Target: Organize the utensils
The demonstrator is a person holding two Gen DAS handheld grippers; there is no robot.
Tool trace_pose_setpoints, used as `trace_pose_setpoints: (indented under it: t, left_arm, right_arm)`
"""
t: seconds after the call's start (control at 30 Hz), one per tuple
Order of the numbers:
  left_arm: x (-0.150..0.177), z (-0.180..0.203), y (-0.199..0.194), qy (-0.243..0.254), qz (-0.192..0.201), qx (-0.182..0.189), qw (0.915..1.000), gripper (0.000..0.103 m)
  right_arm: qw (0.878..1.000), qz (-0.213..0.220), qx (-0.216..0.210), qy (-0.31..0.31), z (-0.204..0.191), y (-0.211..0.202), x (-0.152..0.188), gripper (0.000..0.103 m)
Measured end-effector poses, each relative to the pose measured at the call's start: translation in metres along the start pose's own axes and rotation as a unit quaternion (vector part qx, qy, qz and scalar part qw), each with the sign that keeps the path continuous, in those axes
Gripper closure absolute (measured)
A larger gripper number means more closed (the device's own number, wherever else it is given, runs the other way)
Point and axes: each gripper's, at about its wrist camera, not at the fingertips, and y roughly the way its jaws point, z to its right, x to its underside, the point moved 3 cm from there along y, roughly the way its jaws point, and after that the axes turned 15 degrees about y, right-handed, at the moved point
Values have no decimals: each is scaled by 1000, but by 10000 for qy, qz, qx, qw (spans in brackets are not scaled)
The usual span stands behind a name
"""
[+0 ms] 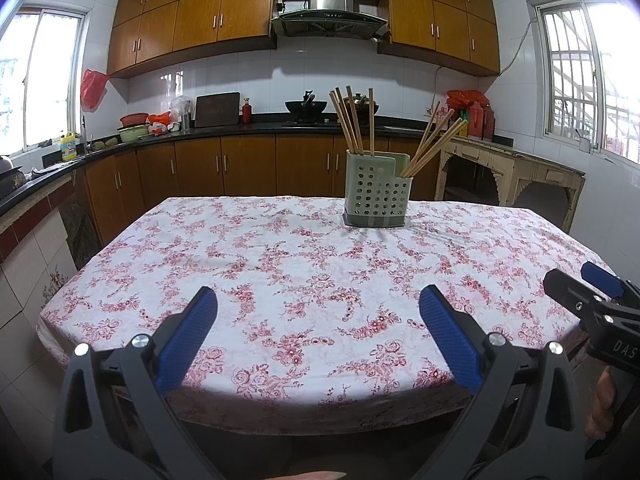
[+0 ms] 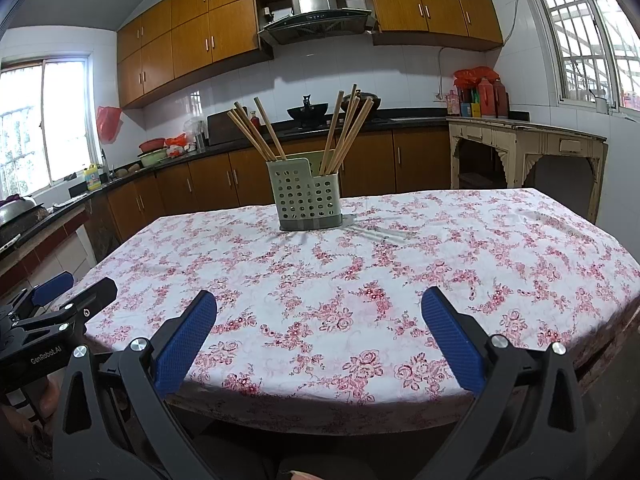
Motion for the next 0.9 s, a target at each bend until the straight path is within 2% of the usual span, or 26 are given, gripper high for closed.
trace_pose_setpoints:
  t: [0.9]
  left_arm:
    - [3,-4,1,-2,-29,12,10000,4]
  right_arm:
    - [10000,-5,2,6,0,-1,0,2]
